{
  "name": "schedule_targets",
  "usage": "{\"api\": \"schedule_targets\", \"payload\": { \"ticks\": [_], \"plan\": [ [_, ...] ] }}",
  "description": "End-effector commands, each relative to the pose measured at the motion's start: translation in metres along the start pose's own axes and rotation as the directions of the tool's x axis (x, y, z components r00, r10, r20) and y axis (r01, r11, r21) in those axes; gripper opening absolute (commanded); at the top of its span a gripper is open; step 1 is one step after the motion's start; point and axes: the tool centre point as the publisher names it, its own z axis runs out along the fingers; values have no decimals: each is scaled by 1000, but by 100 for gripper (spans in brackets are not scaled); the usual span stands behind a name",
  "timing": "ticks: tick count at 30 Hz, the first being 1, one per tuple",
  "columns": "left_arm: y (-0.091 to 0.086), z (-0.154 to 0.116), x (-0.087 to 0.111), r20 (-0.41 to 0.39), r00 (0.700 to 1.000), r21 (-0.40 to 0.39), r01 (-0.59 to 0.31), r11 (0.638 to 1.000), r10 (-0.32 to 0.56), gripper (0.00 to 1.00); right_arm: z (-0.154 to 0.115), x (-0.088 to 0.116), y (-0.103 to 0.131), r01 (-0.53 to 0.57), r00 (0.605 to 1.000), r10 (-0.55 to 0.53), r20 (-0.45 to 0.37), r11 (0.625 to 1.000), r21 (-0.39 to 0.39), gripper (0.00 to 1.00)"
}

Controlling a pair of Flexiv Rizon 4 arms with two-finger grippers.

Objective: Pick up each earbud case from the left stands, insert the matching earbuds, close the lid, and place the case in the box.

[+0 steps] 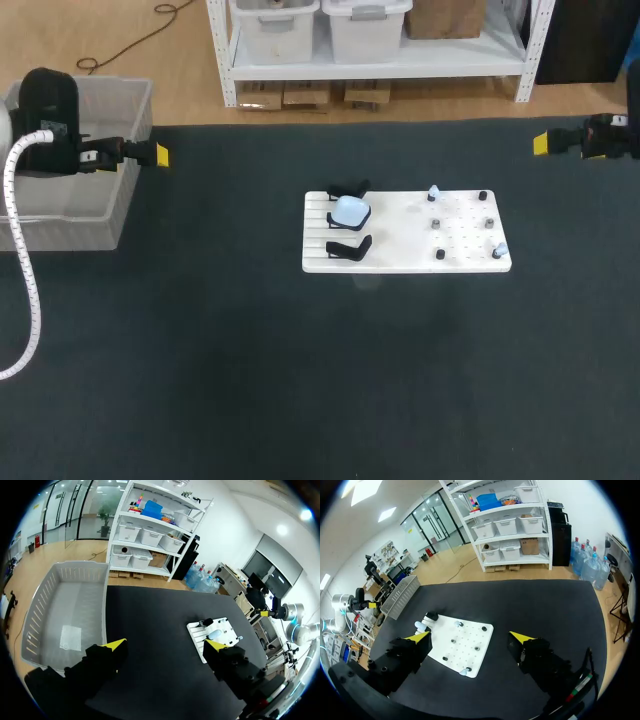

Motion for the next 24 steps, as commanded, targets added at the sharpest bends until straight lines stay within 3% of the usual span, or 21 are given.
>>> {"api": "schedule_targets", "payload": {
  "ticks": [1, 16, 24],
  "plan": [
    [-1, 0, -1, -5, 1000, -5, 1, 1000, -1, 100, 0, 0, 0, 0, 1000, 0, 0, 1000, 0, 100],
    [-2, 0, -1, 0, 1000, -1, -8, 1000, 8, 100, 0, 0, 0, 0, 1000, 0, 0, 1000, 0, 100],
    [-16, -2, -2, 33, 991, 112, -134, 985, 131, 100, 0, 0, 0, 0, 1000, 0, 0, 1000, 0, 100]
  ]
}}
